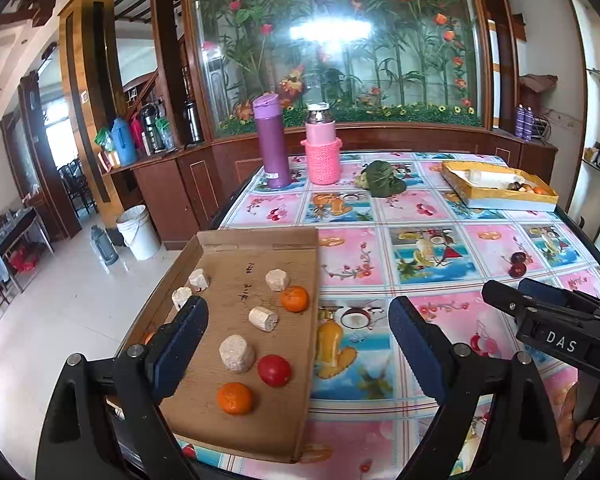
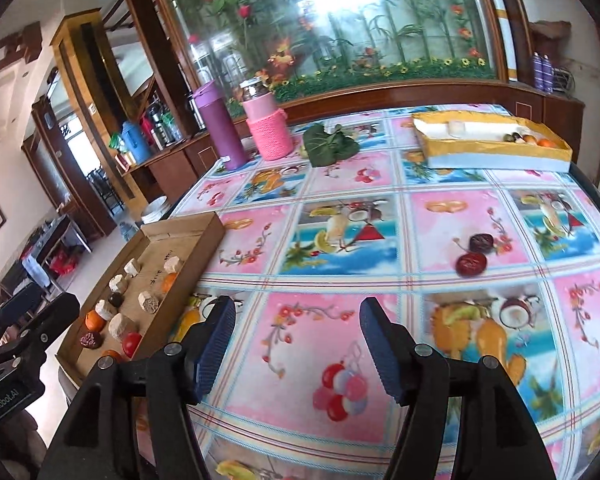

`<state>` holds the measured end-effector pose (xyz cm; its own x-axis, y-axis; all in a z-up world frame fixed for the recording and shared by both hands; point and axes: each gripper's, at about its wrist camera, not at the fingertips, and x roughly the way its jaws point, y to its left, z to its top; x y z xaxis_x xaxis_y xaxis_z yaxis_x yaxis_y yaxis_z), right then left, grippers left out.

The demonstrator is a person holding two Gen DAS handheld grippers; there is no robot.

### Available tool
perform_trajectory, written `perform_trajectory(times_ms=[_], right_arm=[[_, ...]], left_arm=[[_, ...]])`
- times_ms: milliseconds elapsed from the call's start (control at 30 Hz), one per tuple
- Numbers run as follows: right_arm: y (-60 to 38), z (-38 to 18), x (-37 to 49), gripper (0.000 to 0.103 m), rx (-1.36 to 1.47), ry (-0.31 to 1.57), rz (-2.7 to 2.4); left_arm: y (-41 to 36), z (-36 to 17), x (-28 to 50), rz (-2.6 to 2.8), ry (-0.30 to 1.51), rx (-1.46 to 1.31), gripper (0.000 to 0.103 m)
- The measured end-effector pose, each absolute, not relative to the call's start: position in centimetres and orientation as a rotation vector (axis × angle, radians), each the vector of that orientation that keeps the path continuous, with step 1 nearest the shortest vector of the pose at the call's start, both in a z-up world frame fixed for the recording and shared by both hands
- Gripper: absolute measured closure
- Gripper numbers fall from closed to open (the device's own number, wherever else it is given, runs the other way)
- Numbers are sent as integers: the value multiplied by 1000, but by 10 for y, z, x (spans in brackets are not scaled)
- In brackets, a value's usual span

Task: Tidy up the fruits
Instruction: 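Move both tools back to the fruit pile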

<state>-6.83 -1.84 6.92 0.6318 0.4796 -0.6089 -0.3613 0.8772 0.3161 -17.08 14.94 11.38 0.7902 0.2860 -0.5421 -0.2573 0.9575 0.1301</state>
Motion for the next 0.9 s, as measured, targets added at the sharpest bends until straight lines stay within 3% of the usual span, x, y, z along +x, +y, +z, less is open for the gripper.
perform_trajectory(times_ms=[500, 900], right_arm=[[-55, 65, -74, 30, 209, 729, 456], [-165, 53, 8, 28, 328, 847, 204]], left_arm=[[140, 105, -170, 236, 637, 49, 12], [151, 70, -148, 153, 750, -54, 12]])
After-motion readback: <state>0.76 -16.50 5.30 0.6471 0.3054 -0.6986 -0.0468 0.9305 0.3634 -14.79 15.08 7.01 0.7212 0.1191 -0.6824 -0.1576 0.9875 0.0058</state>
